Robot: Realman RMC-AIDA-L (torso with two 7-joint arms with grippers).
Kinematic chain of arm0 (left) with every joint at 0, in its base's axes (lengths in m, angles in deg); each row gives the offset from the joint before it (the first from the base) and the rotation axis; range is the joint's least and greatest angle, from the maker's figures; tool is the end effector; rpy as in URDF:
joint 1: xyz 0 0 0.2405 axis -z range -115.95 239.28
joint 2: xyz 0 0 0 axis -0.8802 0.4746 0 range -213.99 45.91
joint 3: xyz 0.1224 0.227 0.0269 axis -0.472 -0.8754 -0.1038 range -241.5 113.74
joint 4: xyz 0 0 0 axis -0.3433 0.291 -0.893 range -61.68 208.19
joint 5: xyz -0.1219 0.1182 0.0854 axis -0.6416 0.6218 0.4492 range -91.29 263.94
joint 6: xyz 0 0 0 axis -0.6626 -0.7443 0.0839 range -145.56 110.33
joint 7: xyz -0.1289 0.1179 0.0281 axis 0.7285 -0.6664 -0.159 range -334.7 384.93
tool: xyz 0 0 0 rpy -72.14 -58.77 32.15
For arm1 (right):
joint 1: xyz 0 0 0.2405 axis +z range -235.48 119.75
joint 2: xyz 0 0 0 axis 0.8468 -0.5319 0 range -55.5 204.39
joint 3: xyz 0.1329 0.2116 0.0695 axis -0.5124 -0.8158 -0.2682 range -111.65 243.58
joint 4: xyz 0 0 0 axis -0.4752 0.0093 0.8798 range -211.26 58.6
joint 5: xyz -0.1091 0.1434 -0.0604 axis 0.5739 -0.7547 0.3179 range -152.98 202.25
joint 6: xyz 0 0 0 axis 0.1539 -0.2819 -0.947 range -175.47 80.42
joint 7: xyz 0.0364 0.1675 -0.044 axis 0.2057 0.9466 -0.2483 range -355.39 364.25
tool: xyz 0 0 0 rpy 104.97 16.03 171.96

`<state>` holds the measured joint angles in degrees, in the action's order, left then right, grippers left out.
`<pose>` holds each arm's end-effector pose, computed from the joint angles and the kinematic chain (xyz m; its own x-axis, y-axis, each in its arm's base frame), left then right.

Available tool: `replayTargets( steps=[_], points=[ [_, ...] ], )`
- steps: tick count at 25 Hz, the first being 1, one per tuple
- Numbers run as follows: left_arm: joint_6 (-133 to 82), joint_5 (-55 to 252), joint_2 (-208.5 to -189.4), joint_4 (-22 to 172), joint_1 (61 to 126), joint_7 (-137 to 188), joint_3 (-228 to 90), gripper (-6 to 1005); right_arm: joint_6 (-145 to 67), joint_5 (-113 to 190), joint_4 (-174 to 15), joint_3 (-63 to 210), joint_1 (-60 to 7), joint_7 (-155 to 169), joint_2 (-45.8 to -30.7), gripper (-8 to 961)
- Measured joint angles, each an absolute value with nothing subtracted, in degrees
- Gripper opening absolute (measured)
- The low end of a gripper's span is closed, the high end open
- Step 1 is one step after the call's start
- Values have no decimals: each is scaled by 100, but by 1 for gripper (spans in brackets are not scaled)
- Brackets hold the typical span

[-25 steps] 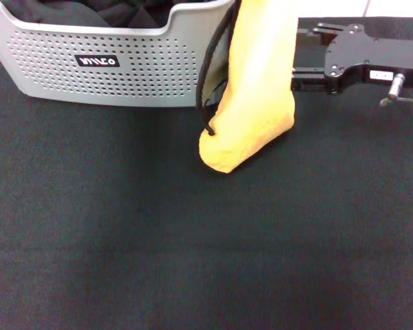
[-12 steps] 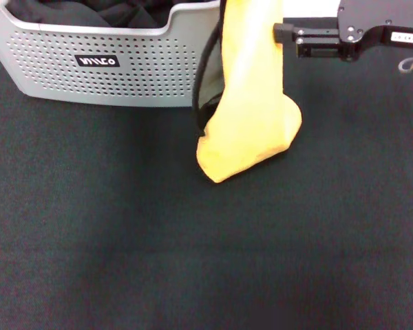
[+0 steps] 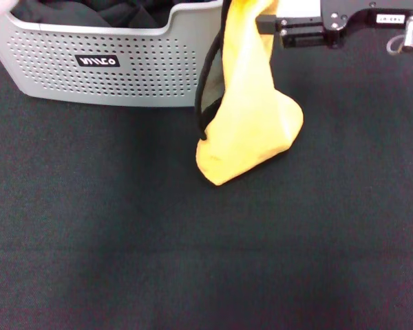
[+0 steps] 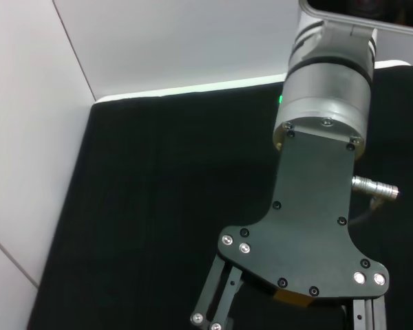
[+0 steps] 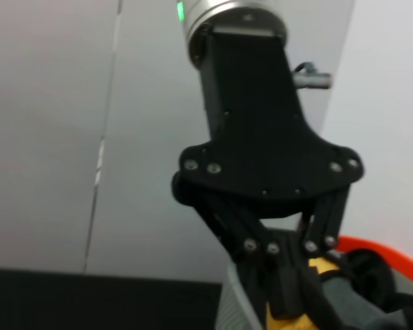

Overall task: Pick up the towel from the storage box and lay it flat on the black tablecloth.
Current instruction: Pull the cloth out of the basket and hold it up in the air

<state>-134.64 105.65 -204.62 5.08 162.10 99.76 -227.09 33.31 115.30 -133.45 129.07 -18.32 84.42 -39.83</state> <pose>0.0088 0.3972 0.0430 0.9935 -0.0971 -0.0597 -0.1042 -0.9859 -0.1307 0.0897 0.3873 0.0175 0.8346 0.2147 -0.5073 0.0314 -0.9379 -0.3455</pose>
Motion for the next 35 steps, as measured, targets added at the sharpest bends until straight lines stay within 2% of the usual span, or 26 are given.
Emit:
replayTargets(
  steps=[6,11,31,35],
  points=[
    [-13468,10709,-20467,586,16198,9965,-22709,16,3693,11843,-13458,12906,-1598,8543,-3802,752],
    [-13468,10793,-20470,752,16182,9933,-22709,16,3844,12182,-13500,12907,-1425,8526,-3742,746],
    [-13477,11004,-20473,1087,16332,9911,-22709,16,3922,12950,-13630,13237,-1014,8233,-3801,724],
    [-13467,10973,-20464,1055,16331,9911,-22709,16,3948,13089,-13634,13375,-1091,8144,-3875,720]
  ],
)
